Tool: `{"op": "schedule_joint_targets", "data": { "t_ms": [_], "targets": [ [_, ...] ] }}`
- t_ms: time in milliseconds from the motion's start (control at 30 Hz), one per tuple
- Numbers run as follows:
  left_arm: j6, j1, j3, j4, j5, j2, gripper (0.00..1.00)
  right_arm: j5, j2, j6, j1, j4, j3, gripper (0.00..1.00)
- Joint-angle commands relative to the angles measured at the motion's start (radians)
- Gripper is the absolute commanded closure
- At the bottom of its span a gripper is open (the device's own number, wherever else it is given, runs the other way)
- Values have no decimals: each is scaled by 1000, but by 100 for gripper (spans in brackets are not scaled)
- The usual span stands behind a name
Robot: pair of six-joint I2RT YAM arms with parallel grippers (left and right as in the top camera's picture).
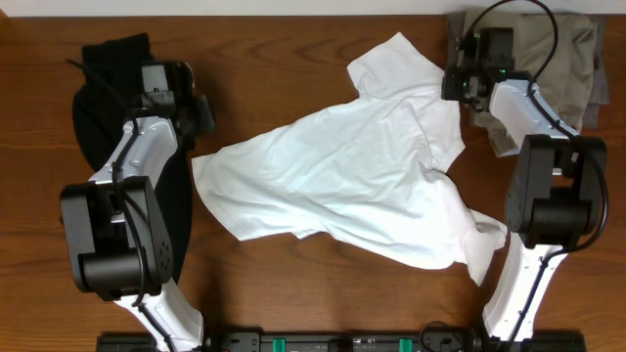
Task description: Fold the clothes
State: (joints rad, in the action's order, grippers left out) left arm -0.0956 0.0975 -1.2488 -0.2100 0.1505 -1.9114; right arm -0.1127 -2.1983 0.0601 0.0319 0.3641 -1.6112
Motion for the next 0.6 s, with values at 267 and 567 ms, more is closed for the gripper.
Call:
{"op": "schedule_joint_targets", "data": {
  "t_ms": [267, 567],
  "targets": [
    [7, 4, -21, -334, -5, -3, 58, -11, 117, -17, 22, 38, -25, 99],
    [-20, 4, -1, -375, -5, -16, 34, -11, 117, -17, 21, 64, -25, 99]
  ]
}}
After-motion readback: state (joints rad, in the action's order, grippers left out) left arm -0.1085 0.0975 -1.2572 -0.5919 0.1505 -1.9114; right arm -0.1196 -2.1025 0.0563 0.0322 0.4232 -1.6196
